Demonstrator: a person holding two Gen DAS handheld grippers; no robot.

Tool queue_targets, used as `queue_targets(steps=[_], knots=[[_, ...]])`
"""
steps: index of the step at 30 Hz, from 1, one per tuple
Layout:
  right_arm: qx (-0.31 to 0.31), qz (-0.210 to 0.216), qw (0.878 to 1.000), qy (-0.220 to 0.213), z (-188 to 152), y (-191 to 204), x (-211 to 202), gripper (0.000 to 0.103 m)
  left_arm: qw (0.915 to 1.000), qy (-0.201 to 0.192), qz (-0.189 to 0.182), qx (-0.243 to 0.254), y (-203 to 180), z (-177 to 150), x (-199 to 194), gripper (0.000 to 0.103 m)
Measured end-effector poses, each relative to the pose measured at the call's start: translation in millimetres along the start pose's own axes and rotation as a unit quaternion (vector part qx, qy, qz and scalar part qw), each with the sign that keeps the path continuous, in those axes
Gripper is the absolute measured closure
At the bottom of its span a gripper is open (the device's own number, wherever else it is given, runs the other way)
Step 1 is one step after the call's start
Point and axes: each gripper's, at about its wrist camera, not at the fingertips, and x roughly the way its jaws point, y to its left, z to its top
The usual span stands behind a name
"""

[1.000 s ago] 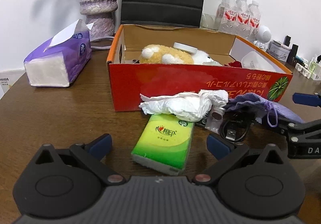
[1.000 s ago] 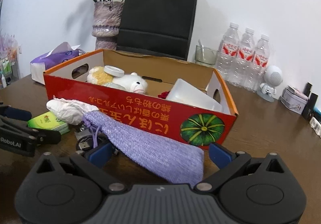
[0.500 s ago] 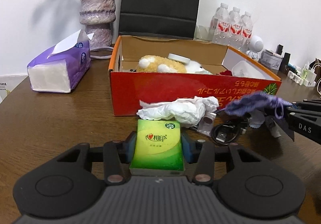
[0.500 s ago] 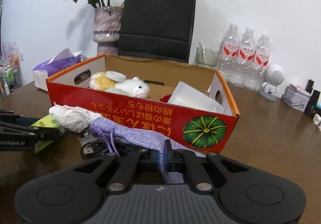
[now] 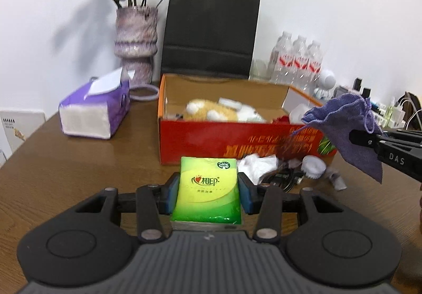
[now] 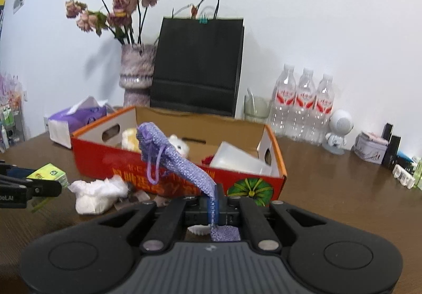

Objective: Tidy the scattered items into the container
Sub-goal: 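Carry tissue packet and cloth bag into box and open both tools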

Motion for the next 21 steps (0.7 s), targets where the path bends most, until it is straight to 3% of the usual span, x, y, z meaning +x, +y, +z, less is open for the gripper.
queue_targets(steps=[10, 15, 21], knots=[[-0.013, -0.004, 0.999, -0.047, 34, 9, -1, 0.101, 0.9981, -0.06, -0.015, 0.0, -9, 49, 2, 0.057], [-0.016, -0.015, 0.997, -0.07, 58, 14, 22, 0.101, 0.9967, -0.076, -0.018, -0.02, -8, 82, 31, 0.057], [-0.021, -0.024, 0.998, -0.061, 73, 18, 70, 0.101, 0.9962, -0.077, -0.013, -0.037, -7, 111, 79, 0.057]])
